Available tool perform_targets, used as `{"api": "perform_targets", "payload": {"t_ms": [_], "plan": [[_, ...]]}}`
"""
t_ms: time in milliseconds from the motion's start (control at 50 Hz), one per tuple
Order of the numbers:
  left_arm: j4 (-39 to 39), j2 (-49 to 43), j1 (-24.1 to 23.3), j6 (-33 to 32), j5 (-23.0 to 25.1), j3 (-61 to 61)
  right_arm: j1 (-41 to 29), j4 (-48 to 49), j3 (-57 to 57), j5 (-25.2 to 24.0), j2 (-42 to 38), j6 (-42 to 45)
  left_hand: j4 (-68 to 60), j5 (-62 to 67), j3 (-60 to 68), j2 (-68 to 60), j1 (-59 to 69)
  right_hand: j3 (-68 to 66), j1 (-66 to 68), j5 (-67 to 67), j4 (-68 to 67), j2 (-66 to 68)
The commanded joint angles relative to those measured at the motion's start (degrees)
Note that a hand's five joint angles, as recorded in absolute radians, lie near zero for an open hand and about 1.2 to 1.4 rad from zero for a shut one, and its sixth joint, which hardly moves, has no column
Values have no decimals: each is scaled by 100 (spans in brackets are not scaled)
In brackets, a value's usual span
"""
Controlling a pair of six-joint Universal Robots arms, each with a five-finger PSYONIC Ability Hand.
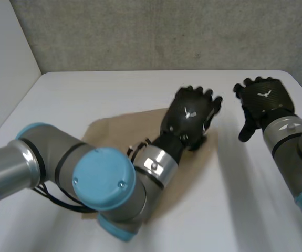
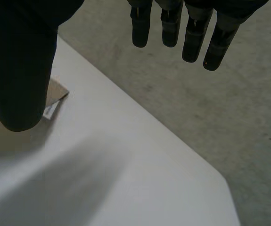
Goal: Fold the shorts.
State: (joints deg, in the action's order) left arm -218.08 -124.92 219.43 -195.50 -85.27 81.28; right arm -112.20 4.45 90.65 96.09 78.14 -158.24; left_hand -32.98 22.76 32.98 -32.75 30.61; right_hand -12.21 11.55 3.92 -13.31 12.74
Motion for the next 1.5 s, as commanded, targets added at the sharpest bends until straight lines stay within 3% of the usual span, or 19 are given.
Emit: {"api": "perform_targets", "payload": {"t_ms": [20, 140, 220, 300, 440, 520, 620, 680, 860, 940, 1020, 1060, 1100, 1220, 1420, 1500], "plan": [[598, 379, 204, -496, -130, 520, 128, -40, -91, -537, -97, 169, 1012, -990, -1013, 990, -775, 221, -155, -392, 331, -274], [1135, 968, 741, -973, -762, 977, 303, -102, -12, -1267, -202, 942, 1351, -1330, -1352, 1329, -1115, 221, -155, -392, 331, -274], [1556, 1486, 812, -920, -1630, 1389, 339, -400, 294, -2118, -211, 2021, 1167, -1145, -1168, 1145, -931, 221, -155, -392, 331, -274], [1969, 1952, 794, -894, -2107, 1802, 532, -769, 488, -2577, -211, 2806, 462, -440, -462, 439, -225, 221, -155, -392, 331, -274], [2884, 2454, 680, -639, -2126, 2322, 629, -1385, 603, -2938, -360, 3141, -766, 787, 765, -788, 1002, -307, 374, 136, -198, 255], [3743, 2621, 548, 88, -2073, 2437, 830, -1438, 656, -3017, -536, 3220, -2078, 2100, 2077, -2100, 2314, -611, 678, 440, -501, 559], [4466, 2710, 531, 863, -1766, 2551, 1007, -1447, 796, -3246, -624, 3554, -2131, 2152, 2130, -2153, 2367, -2039, 2106, 1868, -1930, 1987], [4660, 2745, 531, 987, -1486, 2664, 1103, -1447, 858, -3351, -730, 3721, -2148, 2169, 2147, -2170, 2384, -2108, 2175, 1938, -1999, 2056], [4660, 2675, 601, 987, -1326, 2902, 1209, -1412, 849, -3404, -1055, 3774, -1745, 1767, 1744, -1767, 1982, -2108, 2175, 1938, -1999, 2056], [4625, 2640, 697, 970, -1335, 2973, 1261, -1350, 788, -3387, -1239, 3791, -82, 104, 82, -105, 319, -2058, 2125, 1887, -1948, 2006], [4529, 2596, 847, 970, -1361, 2999, 1270, -1184, 779, -3378, -1380, 3800, 493, -471, -493, 470, -256, -2141, 2208, 1971, -2032, 2089], [4441, 2587, 917, 970, -1370, 3008, 1279, -991, 770, -3378, -1433, 3792, 644, -622, -644, 621, -407, -2912, 2979, 2742, -2803, 2860], [4388, 2596, 943, 970, -1379, 2999, 1270, -859, 779, -3378, -1450, 3791, 661, -640, -662, 639, -425, -3468, 3535, 3298, -3359, 3416], [4300, 2596, 979, 961, -1396, 2999, 1262, -621, 753, -3387, -1459, 3669, 662, -640, -662, 639, -425, -6774, 6841, 6604, -6665, 6722], [3975, 2411, 1014, 917, -1440, 3017, 1200, -638, 683, -3360, -1407, 3221, 527, -506, -528, 505, -291, -6779, 6845, 6608, -6669, 6726], [3659, 2358, 1181, 742, -1528, 3017, 1209, -665, 595, -3264, -1363, 2870, -898, 920, 897, -920, 1135, -6779, 6845, 6608, -6669, 6726]]}}
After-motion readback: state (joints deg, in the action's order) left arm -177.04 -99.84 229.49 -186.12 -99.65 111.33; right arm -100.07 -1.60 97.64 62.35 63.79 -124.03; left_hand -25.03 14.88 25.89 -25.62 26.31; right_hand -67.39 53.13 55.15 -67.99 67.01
